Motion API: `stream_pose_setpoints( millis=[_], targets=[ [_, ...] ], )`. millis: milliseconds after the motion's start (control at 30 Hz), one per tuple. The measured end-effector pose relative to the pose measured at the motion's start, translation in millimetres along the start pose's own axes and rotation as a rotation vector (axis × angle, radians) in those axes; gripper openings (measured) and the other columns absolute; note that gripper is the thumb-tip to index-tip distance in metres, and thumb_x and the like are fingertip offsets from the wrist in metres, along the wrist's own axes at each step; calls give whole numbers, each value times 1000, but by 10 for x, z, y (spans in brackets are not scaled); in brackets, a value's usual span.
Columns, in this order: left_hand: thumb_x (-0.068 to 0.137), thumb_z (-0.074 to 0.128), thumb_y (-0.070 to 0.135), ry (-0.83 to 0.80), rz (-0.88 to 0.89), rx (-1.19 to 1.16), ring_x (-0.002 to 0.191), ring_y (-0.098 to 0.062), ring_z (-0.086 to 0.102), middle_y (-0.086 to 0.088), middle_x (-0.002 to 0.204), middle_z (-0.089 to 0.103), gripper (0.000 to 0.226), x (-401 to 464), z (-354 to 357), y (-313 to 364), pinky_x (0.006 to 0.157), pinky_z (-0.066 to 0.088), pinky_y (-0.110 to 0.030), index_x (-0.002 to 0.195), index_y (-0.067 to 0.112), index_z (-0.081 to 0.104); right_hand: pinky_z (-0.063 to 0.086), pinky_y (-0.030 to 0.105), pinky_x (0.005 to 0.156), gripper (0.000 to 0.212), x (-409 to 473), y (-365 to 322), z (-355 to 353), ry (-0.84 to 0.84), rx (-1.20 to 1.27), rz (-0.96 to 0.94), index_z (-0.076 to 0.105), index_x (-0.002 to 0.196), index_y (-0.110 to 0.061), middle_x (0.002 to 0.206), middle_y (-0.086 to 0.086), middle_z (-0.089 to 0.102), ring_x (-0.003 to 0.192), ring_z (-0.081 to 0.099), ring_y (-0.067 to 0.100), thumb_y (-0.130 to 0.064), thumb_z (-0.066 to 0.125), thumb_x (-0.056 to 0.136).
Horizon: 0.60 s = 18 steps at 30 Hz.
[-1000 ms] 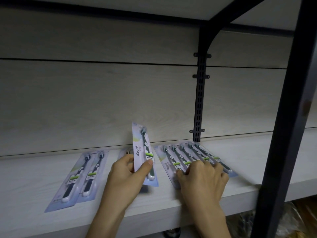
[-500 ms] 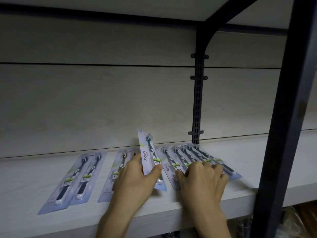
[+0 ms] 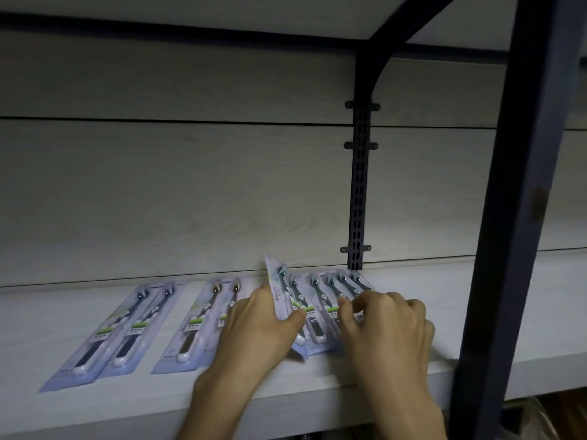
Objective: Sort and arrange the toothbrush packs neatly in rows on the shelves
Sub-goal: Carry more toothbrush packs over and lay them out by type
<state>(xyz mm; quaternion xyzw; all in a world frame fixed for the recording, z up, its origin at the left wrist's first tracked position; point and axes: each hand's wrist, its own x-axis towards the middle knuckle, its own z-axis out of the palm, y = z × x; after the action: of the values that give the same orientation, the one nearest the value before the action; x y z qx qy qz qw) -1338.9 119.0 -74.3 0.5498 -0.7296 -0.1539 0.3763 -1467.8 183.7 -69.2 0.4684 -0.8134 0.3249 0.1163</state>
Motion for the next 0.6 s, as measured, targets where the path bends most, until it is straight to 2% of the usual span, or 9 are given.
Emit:
stream_pose_setpoints(
  millis=[100, 167, 233, 333, 500, 600],
  targets=[
    [78, 58, 56, -26, -50, 130, 92, -21, 59, 1, 88, 65, 37, 9, 48, 14, 76, 47, -32, 95, 23, 58, 32, 34, 82, 34, -5, 32, 5, -4, 13, -22, 65, 100, -29, 105, -4, 61, 104, 44, 22, -50, 39, 94],
    [79, 56, 58, -5, -42, 228, 98, -25, 57, -4, 93, 64, 38, 17, 58, 39, 77, 43, -31, 89, 21, 58, 33, 34, 82, 34, -9, 61, 18, -8, 36, -29, 66, 98, -28, 105, -3, 61, 105, 44, 23, -50, 40, 93],
    [81, 53, 60, 15, -30, 364, 110, -27, 50, -7, 109, 61, 37, 17, 43, 82, 85, 37, -32, 85, 24, 58, 34, 34, 84, 34, -10, 92, 29, -12, 52, -38, 66, 97, -28, 106, -2, 61, 106, 45, 24, -49, 41, 93],
    [83, 51, 63, -37, -32, 474, 124, -27, 37, -4, 128, 50, 42, 26, 43, 105, 100, 29, -35, 110, 33, 62, 35, 34, 87, 33, -1, 140, 27, -40, 54, -53, 66, 98, -27, 107, -3, 61, 106, 45, 23, -47, 40, 93],
    [86, 50, 61, -73, -2, 467, 124, -26, 36, -1, 127, 51, 39, 46, 64, 152, 100, 27, -38, 116, 39, 59, 37, 34, 82, 32, 73, 183, -16, -34, 69, -67, 67, 98, -27, 101, -2, 62, 99, 46, 21, -44, 40, 95],
    [86, 48, 62, -41, 16, 462, 123, -24, 36, 0, 126, 52, 40, 31, 47, 169, 98, 28, -36, 117, 40, 58, 38, 35, 80, 30, 124, 170, -27, -9, 84, -100, 68, 97, -27, 99, -1, 62, 95, 46, 22, -41, 42, 94]
  ],
)
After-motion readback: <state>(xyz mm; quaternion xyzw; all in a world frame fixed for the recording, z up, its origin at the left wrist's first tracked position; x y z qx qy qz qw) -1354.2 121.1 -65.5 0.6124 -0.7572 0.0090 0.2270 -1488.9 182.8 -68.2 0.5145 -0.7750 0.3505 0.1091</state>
